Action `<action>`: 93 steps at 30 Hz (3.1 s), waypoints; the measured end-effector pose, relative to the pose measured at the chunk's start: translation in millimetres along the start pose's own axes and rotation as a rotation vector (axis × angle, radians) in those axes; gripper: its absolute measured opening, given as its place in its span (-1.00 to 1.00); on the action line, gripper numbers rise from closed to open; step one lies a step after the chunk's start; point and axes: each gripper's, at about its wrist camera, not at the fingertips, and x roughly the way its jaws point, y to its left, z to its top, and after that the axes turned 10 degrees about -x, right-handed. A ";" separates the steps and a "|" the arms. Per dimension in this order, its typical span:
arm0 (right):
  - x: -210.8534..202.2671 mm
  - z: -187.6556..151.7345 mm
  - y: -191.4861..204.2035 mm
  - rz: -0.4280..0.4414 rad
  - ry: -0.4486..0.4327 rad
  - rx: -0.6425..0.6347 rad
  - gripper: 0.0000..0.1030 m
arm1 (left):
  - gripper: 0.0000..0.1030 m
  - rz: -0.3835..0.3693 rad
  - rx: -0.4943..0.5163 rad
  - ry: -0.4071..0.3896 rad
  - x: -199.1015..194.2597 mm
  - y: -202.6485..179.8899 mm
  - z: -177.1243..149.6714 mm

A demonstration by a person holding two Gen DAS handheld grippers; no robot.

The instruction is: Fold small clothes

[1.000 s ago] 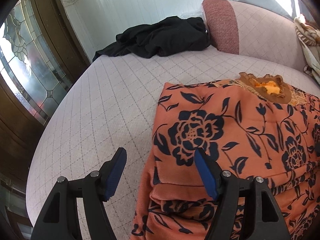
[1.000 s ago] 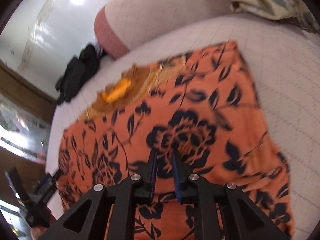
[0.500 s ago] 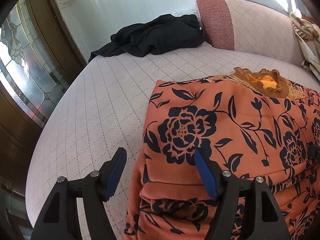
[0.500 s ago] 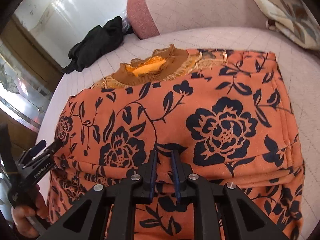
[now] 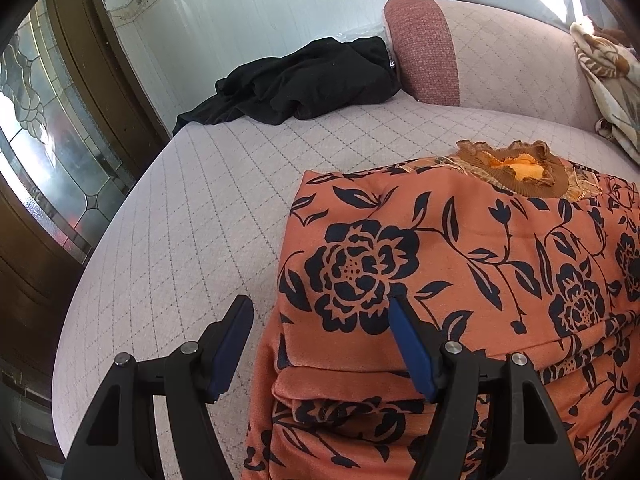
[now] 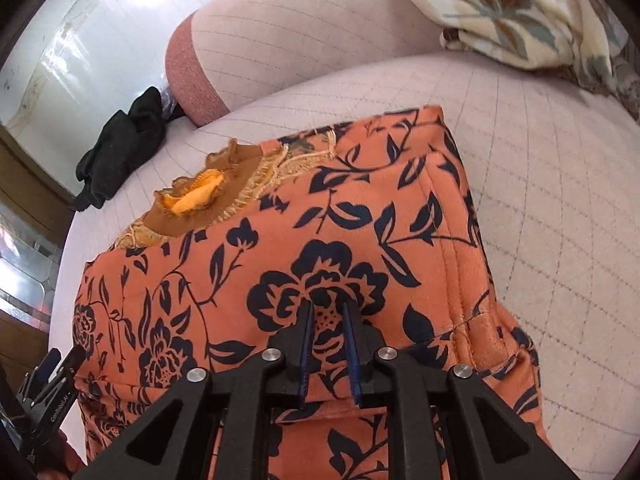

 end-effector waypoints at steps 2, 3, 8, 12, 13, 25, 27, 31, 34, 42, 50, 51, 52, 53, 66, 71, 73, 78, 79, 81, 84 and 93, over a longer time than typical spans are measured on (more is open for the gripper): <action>-6.3 -2.5 3.1 0.025 -0.043 0.002 -0.64 | 0.38 0.001 0.001 -0.005 -0.9 0.1 0.3; -11.8 -3.1 3.6 0.018 -0.065 0.002 -0.64 | 0.38 0.002 0.001 -0.006 -1.2 -0.1 0.4; -14.5 0.8 -15.7 -0.020 -0.082 0.063 -0.64 | 0.38 0.000 -0.002 -0.008 -1.8 1.1 0.9; -0.9 -1.9 -30.5 -0.035 -0.017 0.102 -0.64 | 0.38 0.000 -0.002 -0.009 -2.7 0.8 1.0; -1.3 -1.6 -29.3 -0.036 -0.016 0.097 -0.64 | 0.38 0.000 -0.002 -0.010 -2.7 0.8 1.0; -2.0 -5.9 -36.5 -0.051 -0.009 0.112 -0.65 | 0.38 0.015 -0.005 0.029 7.7 3.3 2.2; -7.1 -1.9 -37.6 -0.037 -0.024 0.116 -0.66 | 0.38 0.024 -0.016 0.043 14.1 7.3 4.2; -14.8 11.3 -43.4 -0.023 -0.106 0.114 -0.66 | 0.38 0.036 -0.066 0.018 20.9 20.4 19.6; -3.6 19.7 -55.5 -0.010 -0.111 0.147 -0.66 | 0.50 0.049 -0.074 0.049 36.7 27.3 24.4; -8.0 22.6 -58.0 0.064 -0.093 0.169 -0.64 | 0.53 0.039 -0.096 0.075 31.6 29.1 22.9; -15.7 0.5 -9.4 0.068 0.021 0.047 -0.64 | 0.53 -0.012 -0.045 0.098 19.2 11.0 15.0; -12.9 -4.3 -4.3 0.063 0.038 0.026 -0.64 | 0.53 -0.018 -0.035 0.115 21.7 6.3 13.7; -8.2 -9.9 2.4 0.044 0.061 -0.007 -0.64 | 0.53 -0.022 -0.015 0.139 25.8 1.9 11.3; -2.5 -14.3 7.3 0.019 0.085 -0.035 -0.63 | 0.53 -0.016 0.006 0.158 29.6 -2.8 8.0; 0.1 -18.5 7.2 -0.037 0.044 -0.032 -0.62 | 0.58 -0.027 0.078 0.151 21.9 -17.1 -1.3; -11.4 -16.3 15.0 -0.032 0.022 -0.058 -0.62 | 0.62 -0.014 0.082 0.117 13.0 -18.5 -0.9; -14.0 -20.6 14.6 0.007 0.017 -0.040 -0.62 | 0.62 -0.020 0.069 0.109 7.8 -16.9 -1.7; -5.9 -25.8 31.9 -0.013 0.036 -0.103 -0.62 | 0.62 -0.012 0.168 0.084 0.7 -36.7 -14.7; -6.6 -26.0 34.4 -0.025 0.032 -0.115 -0.62 | 0.62 0.006 0.193 0.073 0.6 -41.0 -17.3; -11.8 -25.6 35.9 -0.012 0.024 -0.113 -0.62 | 0.62 0.017 0.215 0.061 -1.5 -43.6 -16.7; -18.6 -23.1 35.5 0.029 -0.012 -0.094 -0.62 | 0.62 -0.018 0.173 0.072 -2.9 -37.4 -11.8; -11.1 -29.5 56.3 0.034 0.024 -0.172 -0.57 | 0.62 -0.054 0.139 0.085 -12.8 -30.0 -16.6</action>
